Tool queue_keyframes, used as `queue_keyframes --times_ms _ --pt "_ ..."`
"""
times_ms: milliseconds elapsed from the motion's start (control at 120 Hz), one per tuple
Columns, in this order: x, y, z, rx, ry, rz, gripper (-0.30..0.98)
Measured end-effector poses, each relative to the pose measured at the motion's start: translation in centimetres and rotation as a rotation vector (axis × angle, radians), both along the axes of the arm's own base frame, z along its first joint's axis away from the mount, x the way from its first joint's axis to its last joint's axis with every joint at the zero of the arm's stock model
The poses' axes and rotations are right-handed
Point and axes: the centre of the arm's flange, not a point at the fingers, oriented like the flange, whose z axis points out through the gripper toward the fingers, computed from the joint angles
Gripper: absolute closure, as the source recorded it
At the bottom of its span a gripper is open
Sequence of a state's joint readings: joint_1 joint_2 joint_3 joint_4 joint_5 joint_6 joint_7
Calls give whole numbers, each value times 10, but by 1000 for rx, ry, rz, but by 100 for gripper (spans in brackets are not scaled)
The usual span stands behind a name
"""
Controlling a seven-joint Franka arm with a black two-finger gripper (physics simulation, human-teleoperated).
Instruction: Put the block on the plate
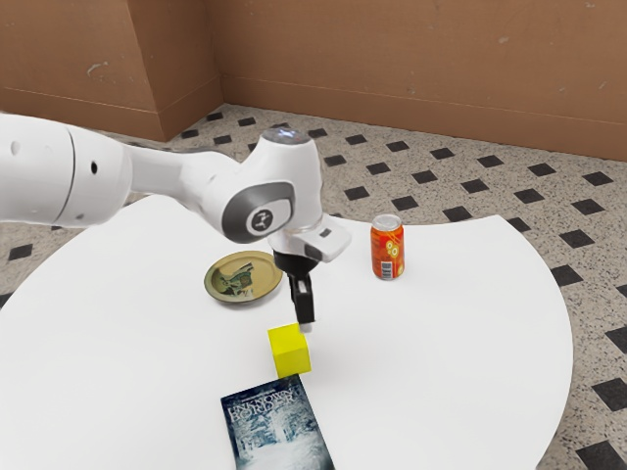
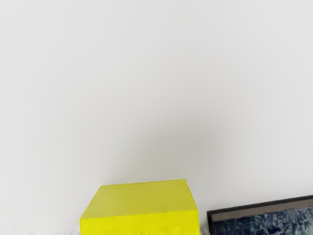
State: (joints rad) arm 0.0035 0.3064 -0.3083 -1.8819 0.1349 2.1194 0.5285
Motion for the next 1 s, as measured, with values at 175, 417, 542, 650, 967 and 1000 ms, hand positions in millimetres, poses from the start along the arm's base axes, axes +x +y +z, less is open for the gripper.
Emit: queue_keyframes --times_ms 175,417,542,650,967,1000 --pt "-22 11 -9 -10 7 -5 0" --pt "-22 46 -21 -16 7 31 0" --pt "-18 45 -42 -25 29 21 0" --pt "-14 44 -48 -28 29 8 0" --pt "0 31 -62 -47 30 -29 0" --pt "0 31 -62 -47 30 -31 0"
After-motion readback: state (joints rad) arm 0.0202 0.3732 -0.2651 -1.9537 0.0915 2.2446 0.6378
